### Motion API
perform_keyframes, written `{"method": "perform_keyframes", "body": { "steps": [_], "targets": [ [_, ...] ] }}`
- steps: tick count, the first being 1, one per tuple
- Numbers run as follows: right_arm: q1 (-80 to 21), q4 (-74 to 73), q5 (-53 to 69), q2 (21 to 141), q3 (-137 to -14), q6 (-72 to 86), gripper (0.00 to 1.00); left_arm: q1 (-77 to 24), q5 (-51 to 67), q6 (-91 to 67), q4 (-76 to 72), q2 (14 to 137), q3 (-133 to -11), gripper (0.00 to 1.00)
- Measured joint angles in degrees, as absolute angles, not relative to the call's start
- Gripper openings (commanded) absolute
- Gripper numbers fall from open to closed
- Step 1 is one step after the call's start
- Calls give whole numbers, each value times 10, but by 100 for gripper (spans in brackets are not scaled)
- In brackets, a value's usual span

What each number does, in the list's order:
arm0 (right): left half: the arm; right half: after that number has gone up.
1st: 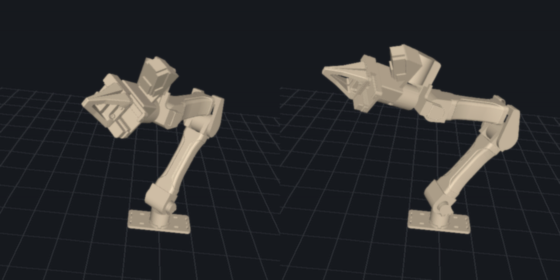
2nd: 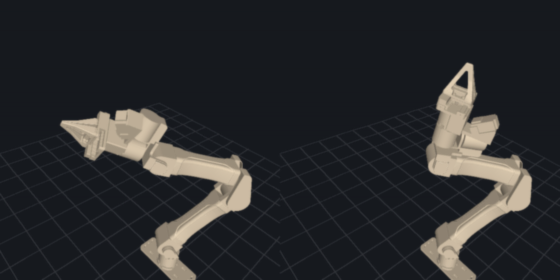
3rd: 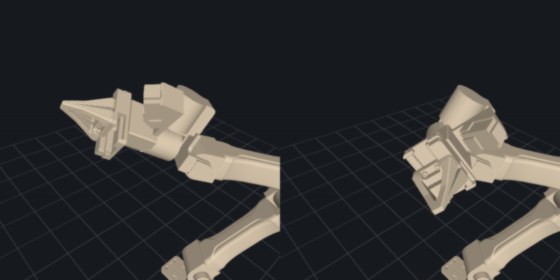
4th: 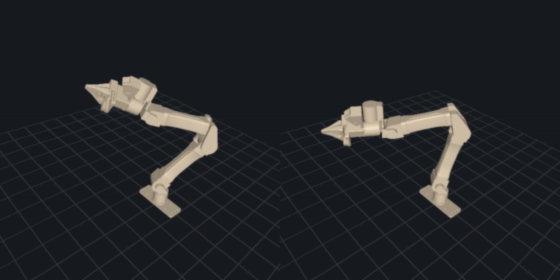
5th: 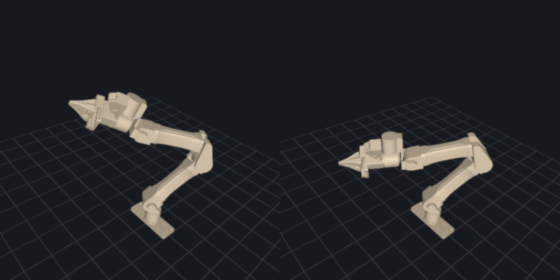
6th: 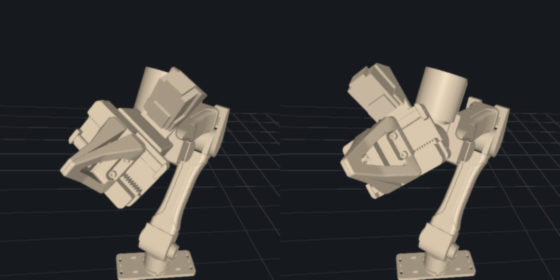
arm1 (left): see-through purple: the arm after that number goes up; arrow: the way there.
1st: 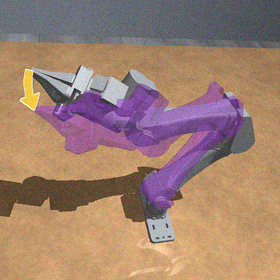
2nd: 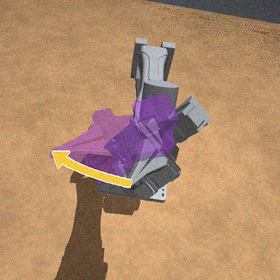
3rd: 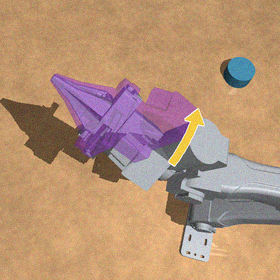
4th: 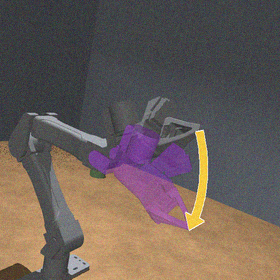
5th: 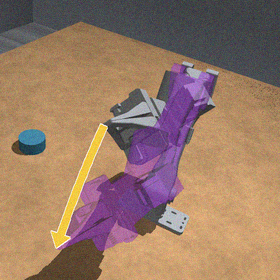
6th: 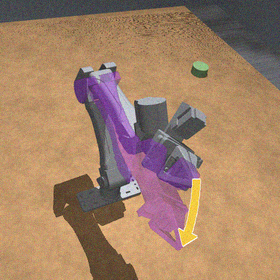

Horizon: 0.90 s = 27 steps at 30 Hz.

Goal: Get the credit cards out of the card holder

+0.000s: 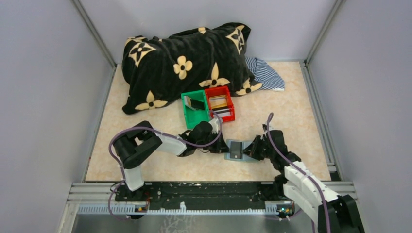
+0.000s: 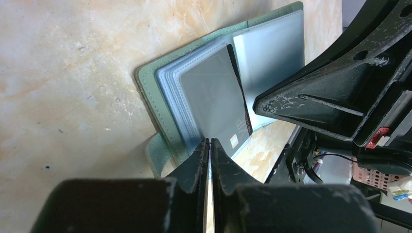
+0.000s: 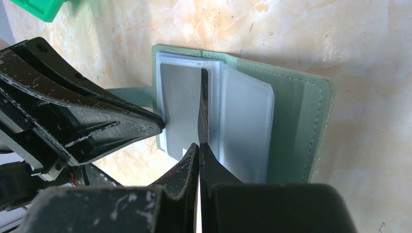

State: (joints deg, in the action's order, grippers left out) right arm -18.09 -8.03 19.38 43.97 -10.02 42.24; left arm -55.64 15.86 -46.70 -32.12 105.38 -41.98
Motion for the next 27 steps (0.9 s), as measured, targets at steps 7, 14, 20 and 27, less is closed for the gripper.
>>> {"method": "perform_keyframes", "body": {
  "steps": [7,14,20,27],
  "targets": [
    [-181,-83,193,431,-97,422,0,-559,161,-468,-335,1067,-425,9],
    [-181,-91,182,411,-97,422,1,-560,162,-468,-343,1073,-426,9],
    [-179,-106,162,411,-97,421,28,-561,166,-470,-355,1079,-426,9],
    [-178,-112,146,412,-97,421,31,-561,170,-470,-359,1087,-433,9]
  ]
}}
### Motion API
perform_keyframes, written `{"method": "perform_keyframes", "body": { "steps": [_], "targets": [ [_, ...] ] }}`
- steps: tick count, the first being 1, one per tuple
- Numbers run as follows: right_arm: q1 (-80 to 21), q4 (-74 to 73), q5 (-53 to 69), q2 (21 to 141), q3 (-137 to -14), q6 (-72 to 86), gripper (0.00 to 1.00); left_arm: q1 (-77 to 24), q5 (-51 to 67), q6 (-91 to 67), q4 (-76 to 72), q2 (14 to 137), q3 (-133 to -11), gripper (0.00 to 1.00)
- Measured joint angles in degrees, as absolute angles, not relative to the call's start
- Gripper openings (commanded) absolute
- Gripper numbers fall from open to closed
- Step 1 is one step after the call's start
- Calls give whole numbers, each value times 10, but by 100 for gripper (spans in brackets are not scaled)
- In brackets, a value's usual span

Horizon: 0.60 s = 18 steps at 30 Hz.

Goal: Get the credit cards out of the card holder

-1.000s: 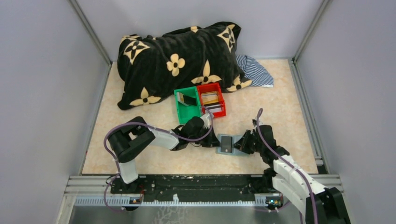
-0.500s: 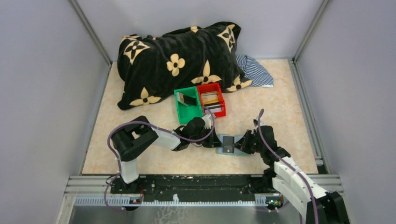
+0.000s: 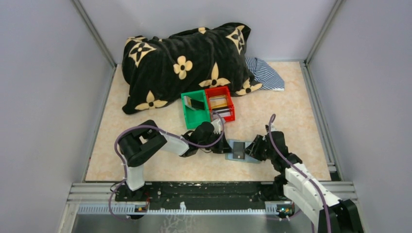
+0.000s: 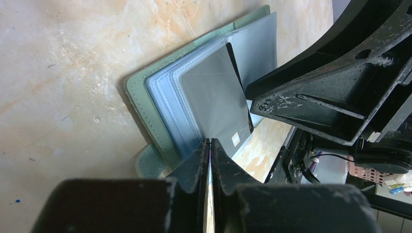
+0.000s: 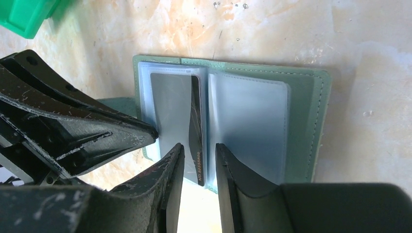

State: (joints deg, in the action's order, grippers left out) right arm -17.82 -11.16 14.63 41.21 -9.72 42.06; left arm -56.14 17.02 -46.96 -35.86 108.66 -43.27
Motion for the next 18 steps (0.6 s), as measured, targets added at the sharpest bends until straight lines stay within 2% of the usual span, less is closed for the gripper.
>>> {"method": "perform_keyframes", "body": {
  "steps": [12,14,18],
  "targets": [
    [-174,0,193,467,-67,418,31,-561,172,-469,-360,1088,-433,9],
    [-174,9,196,474,-67,417,21,-561,173,-469,-360,1088,-433,9],
    [-171,11,192,477,-63,411,9,-561,173,-469,-360,1088,-433,9]
  ]
}}
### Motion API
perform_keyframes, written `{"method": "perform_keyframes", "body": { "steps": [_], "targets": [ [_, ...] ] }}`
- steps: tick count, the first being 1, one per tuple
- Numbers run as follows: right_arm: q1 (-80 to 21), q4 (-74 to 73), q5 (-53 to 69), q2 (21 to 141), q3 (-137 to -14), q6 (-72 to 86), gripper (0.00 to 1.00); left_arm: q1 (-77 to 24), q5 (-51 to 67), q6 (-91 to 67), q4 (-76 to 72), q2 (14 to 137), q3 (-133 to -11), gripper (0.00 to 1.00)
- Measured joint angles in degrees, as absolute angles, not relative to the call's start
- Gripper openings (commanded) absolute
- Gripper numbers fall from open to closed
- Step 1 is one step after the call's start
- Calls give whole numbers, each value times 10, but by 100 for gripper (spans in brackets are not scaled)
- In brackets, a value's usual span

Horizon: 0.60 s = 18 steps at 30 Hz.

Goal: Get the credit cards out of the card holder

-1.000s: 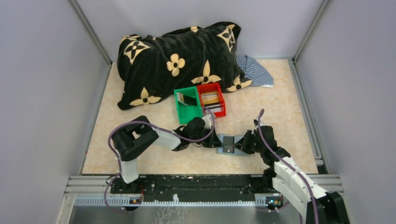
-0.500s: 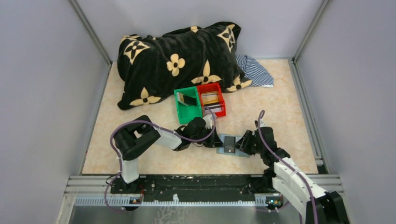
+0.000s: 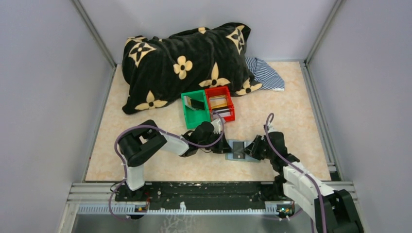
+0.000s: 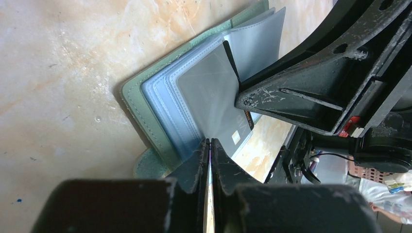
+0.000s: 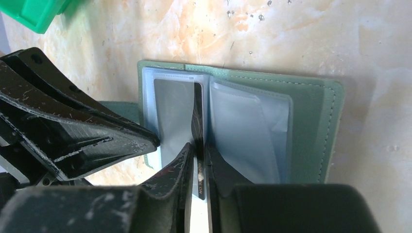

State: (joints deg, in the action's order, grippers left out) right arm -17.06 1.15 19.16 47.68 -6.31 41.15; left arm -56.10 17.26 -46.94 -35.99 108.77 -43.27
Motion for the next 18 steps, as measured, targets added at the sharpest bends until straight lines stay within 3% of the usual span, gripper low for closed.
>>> {"method": "perform_keyframes", "body": {
  "steps": [6,8,18],
  "targets": [
    [-171,5,187,459,-60,410,7,-561,173,-470,-359,1088,-434,9],
    [-171,-2,187,448,-60,410,0,-561,173,-470,-356,1088,-435,9],
    [-171,-43,192,399,-61,397,1,-561,178,-470,-343,1092,-445,9]
  ]
}}
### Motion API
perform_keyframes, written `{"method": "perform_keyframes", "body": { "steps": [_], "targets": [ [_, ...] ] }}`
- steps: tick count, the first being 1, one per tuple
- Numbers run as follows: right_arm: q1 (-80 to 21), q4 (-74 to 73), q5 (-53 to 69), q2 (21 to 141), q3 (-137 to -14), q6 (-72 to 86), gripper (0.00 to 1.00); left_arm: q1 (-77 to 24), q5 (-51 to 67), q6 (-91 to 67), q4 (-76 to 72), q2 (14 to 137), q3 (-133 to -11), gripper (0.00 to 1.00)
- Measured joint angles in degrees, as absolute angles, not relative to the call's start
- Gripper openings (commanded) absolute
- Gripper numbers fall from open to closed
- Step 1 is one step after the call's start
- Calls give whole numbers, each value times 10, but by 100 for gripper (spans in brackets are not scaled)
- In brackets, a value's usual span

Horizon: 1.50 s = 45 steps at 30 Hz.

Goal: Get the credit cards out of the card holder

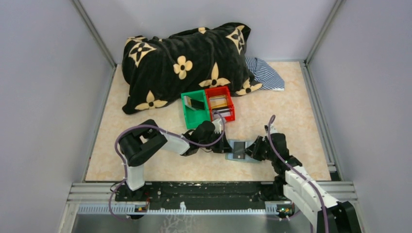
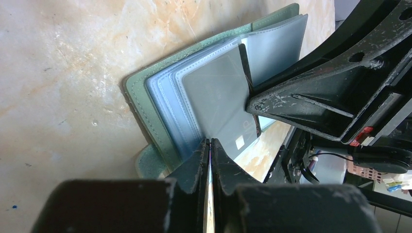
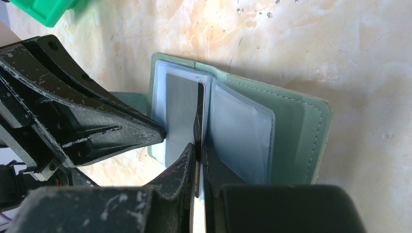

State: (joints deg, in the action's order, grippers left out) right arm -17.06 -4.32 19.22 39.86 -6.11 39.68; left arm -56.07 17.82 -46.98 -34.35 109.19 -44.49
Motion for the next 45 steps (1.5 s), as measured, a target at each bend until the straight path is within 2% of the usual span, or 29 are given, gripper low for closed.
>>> {"method": "perform_keyframes", "body": {
  "steps": [2,6,21,45],
  "targets": [
    [-171,-44,193,398,-61,395,11,-560,180,-470,-343,1093,-446,9],
    [-171,-61,196,391,-67,391,4,-559,185,-472,-342,1095,-449,9],
    [-171,-91,205,375,-77,385,18,-557,191,-479,-342,1101,-453,9],
    [-171,-129,224,350,-103,386,20,-557,196,-482,-343,1109,-461,8]
  ]
}}
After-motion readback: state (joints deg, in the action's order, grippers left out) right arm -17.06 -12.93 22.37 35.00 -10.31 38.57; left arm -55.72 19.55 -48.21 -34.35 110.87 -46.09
